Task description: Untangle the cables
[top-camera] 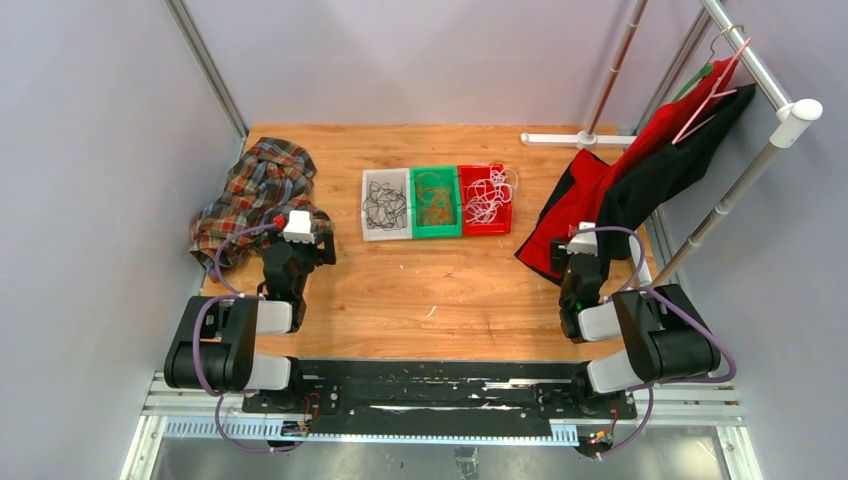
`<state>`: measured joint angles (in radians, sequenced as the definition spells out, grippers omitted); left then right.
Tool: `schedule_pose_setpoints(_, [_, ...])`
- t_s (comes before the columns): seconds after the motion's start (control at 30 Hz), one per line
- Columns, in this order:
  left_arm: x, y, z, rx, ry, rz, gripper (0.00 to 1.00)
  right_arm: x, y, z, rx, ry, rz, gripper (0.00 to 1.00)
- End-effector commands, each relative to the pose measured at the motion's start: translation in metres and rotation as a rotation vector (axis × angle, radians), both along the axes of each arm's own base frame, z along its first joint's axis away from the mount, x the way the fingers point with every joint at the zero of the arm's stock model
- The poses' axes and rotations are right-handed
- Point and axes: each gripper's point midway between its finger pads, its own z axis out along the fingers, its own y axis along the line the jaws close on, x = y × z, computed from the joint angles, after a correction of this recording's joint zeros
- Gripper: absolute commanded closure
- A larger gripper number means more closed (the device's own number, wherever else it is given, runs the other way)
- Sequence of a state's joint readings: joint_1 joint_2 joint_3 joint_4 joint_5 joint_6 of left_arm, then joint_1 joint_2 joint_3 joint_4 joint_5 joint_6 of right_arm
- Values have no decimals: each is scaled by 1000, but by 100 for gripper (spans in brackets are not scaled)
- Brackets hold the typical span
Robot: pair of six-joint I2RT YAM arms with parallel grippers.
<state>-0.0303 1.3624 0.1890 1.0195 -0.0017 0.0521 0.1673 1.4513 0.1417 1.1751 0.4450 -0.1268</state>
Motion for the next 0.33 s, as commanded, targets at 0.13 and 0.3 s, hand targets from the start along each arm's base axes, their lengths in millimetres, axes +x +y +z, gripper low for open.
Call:
schedule_pose_setpoints(0.13, [5, 1, 13, 1, -51, 7, 2, 14, -5, 15, 15, -44, -4, 22])
schedule_pose_setpoints(0.3, [5, 0, 13, 1, -52, 6, 2, 17, -4, 10, 54, -12, 30, 22])
